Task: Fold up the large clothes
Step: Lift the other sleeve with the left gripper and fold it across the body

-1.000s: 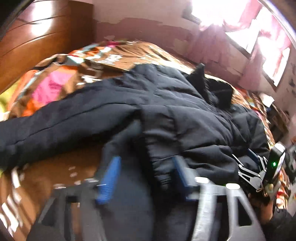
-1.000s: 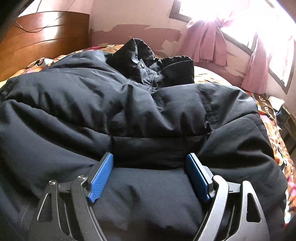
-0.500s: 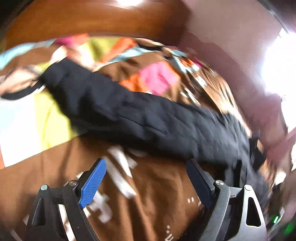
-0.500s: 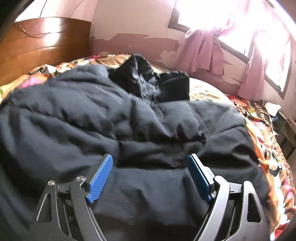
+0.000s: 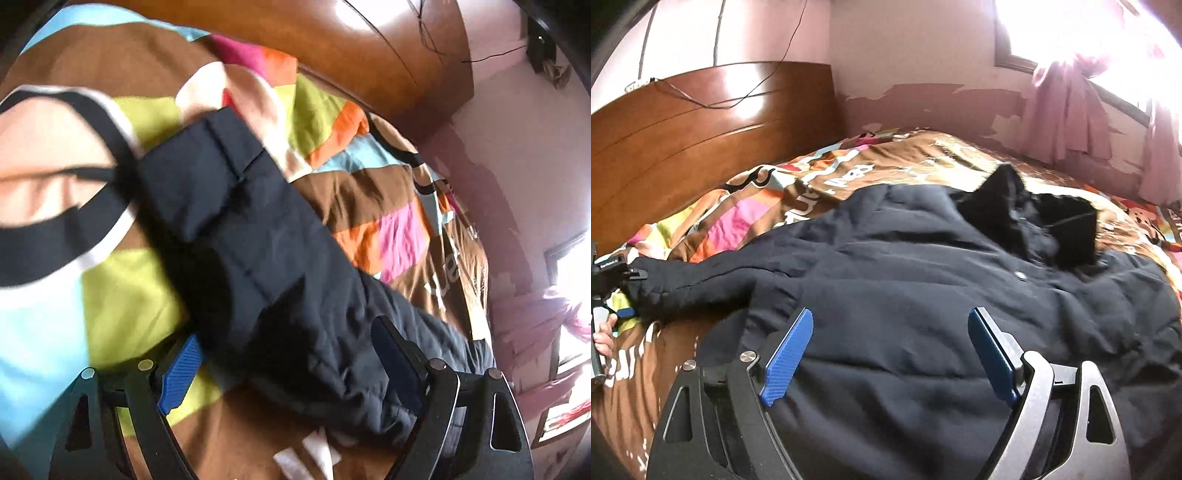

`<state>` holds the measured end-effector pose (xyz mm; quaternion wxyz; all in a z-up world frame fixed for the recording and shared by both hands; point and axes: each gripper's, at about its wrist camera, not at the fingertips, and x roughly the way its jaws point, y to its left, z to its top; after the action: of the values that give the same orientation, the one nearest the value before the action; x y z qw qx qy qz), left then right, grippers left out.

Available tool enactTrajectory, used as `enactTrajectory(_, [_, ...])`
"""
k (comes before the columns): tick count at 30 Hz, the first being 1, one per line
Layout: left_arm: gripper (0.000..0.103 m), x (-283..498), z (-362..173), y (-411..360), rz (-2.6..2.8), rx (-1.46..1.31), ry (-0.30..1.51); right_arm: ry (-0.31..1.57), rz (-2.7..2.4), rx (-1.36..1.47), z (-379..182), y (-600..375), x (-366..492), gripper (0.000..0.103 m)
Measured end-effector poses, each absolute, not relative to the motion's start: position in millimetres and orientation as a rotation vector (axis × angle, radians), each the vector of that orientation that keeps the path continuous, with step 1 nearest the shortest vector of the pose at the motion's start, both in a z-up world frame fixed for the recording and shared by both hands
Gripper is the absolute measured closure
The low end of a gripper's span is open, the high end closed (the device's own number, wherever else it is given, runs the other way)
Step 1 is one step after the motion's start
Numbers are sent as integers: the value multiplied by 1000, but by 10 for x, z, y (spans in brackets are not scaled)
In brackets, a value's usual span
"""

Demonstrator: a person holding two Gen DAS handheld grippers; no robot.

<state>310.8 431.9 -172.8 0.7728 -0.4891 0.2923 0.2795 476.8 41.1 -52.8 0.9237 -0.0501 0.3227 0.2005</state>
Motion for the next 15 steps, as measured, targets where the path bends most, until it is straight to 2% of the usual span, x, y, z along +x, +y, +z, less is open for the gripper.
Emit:
enactTrajectory(1, [18, 3136, -1720, 4316, 610, -1048, 632, 660, 410, -107, -539, 483, 4748, 21])
enactTrajectory(3, [29, 3179, -1722, 4319, 628, -1034, 638, 667, 410, -123, -604, 600, 4800, 21])
enactTrajectory(5, [56, 3201, -1739, 4331, 643, -1021, 650, 689, 407, -145, -686, 687, 4811, 21])
enactTrajectory(7, [71, 3161, -1749, 4357, 666, -1015, 648, 699, 400, -167, -753, 737, 4782, 21])
enactTrajectory(11, [90, 3078, -1630, 4345, 648, -1008, 591, 689, 387, -195, -830, 774, 4743, 19])
enactTrajectory(15, [94, 3100, -1273, 4186, 634, -878, 533, 697, 400, -178, -800, 724, 4729, 19])
